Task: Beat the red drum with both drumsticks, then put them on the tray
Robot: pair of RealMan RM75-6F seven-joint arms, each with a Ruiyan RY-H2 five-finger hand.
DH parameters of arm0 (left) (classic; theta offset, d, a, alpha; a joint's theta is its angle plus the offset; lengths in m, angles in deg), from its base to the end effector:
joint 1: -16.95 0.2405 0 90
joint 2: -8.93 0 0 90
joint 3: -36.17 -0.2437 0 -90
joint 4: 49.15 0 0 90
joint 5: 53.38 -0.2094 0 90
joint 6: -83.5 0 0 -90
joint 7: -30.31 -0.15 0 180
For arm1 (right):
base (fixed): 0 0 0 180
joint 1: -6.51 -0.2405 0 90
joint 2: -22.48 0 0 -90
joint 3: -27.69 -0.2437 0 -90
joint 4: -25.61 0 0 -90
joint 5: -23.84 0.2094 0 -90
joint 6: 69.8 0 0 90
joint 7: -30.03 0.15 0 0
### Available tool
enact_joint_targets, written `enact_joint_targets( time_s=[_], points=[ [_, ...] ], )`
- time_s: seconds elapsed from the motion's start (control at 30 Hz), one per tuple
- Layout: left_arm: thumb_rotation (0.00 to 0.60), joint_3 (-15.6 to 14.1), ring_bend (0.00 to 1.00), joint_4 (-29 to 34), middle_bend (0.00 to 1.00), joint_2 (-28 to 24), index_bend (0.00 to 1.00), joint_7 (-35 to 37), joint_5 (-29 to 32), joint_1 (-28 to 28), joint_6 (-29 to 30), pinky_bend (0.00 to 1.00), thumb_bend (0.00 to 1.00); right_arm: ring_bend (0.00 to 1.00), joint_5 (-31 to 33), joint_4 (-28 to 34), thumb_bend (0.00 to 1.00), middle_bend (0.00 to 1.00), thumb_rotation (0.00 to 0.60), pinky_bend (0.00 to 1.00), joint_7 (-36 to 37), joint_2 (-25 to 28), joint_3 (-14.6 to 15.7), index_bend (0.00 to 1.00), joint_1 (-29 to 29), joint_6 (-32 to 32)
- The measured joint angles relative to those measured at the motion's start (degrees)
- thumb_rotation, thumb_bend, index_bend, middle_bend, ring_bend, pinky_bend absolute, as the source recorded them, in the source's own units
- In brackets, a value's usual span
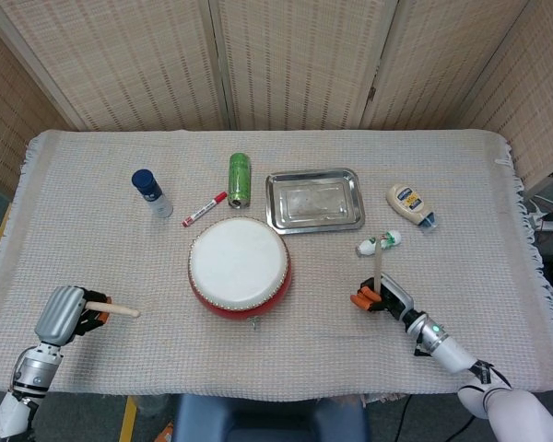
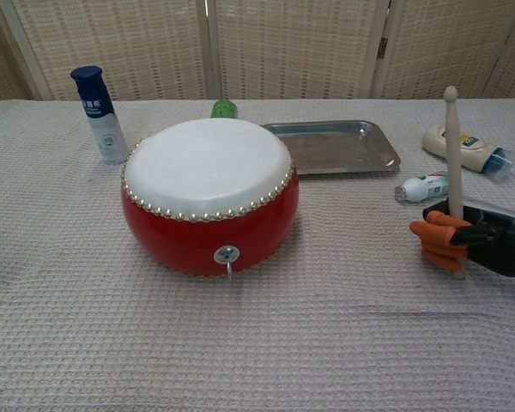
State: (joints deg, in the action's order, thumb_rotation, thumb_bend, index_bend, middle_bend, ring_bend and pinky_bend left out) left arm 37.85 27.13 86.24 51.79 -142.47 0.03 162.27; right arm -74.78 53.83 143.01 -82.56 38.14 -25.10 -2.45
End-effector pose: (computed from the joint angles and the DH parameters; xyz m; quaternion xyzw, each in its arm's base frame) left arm -0.2853 0.2476 0.0857 -0.6053 -0.4509 -0.4886 0.4377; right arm -0.2923 -0.3071 -0.0426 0.3797 -0.7846 0.4890 0.0335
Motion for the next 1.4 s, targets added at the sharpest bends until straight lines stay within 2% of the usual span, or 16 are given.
enact_joint_targets(
  time_s=[0.1, 0.27, 0.5, 0.6, 0.8, 0.93, 1.03, 1.23, 1.4],
  points=[
    [0.6, -0.03, 1.0, -0.38, 1.0, 0.08, 1.0, 0.21, 0.13, 0.07, -0.08, 1.0, 0.62, 1.0, 0.52, 1.13, 0.75, 1.0, 0.6, 1.0, -3.86, -0.01, -0.73, 1.0, -0.21, 0.25],
    [0.6, -0.08, 1.0, -0.79, 1.0, 0.11, 1.0, 0.41, 0.29, 0.0, -0.55, 1.0, 0.62, 1.0, 0.59, 3.75, 0.81, 1.0, 0.6, 1.0, -10.27, 1.38, -1.1, 1.0, -0.84, 0.4],
    [0.6, -0.43, 1.0, -0.78, 1.0, -0.84, 1.0, -1.27, -0.59, -0.99, -1.84, 1.0, 0.62, 1.0, 0.11, 10.88, 0.82, 1.0, 0.6, 1.0, -25.63, 6.47, -0.88, 1.0, -2.93, -2.29],
    [0.6, -0.32, 1.0, -0.27, 1.0, -1.83, 1.0, -2.76, -1.6, -2.01, -2.14, 1.0, 0.62, 1.0, 0.22, 17.73, 0.82, 1.0, 0.6, 1.0, -35.31, 11.18, -1.09, 1.0, -4.54, -4.55],
    [0.6, 0.81, 1.0, 0.63, 1.0, -3.48, 1.0, -6.68, -2.99, -5.07, -3.68, 1.0, 0.62, 1.0, 2.98, 37.77, 0.82, 1.0, 0.6, 1.0, -56.22, 24.09, -3.6, 1.0, -8.81, -11.08],
    [0.6, 2.35, 1.0, 1.1, 1.0, -3.83, 1.0, -10.78, -2.59, -7.77, -6.4, 1.0, 0.62, 1.0, 7.81, 49.97, 0.82, 1.0, 0.6, 1.0, -69.73, 32.47, -7.27, 1.0, -13.08, -18.32],
    [0.6, 3.88, 1.0, 1.8, 1.0, -3.9, 1.0, -14.21, -0.74, -10.05, -9.94, 1.0, 0.62, 1.0, 12.7, 54.6, 0.82, 1.0, 0.6, 1.0, -77.72, 36.35, -10.47, 1.0, -16.64, -24.28],
    [0.6, 7.13, 1.0, 3.5, 1.0, -3.73, 1.0, -23.72, 5.72, -13.2, -14.6, 1.0, 0.62, 1.0, 21.22, 57.3, 0.82, 1.0, 0.6, 1.0, -91.28, 37.84, -14.91, 1.0, -22.88, -32.07],
    [0.6, 10.08, 1.0, 6.15, 1.0, -3.81, 1.0, -31.16, 12.04, -14.77, -15.86, 1.0, 0.62, 1.0, 29.13, 55.45, 0.82, 1.0, 0.6, 1.0, -102.31, 35.04, -15.87, 1.0, -28.2, -37.98]
  ],
)
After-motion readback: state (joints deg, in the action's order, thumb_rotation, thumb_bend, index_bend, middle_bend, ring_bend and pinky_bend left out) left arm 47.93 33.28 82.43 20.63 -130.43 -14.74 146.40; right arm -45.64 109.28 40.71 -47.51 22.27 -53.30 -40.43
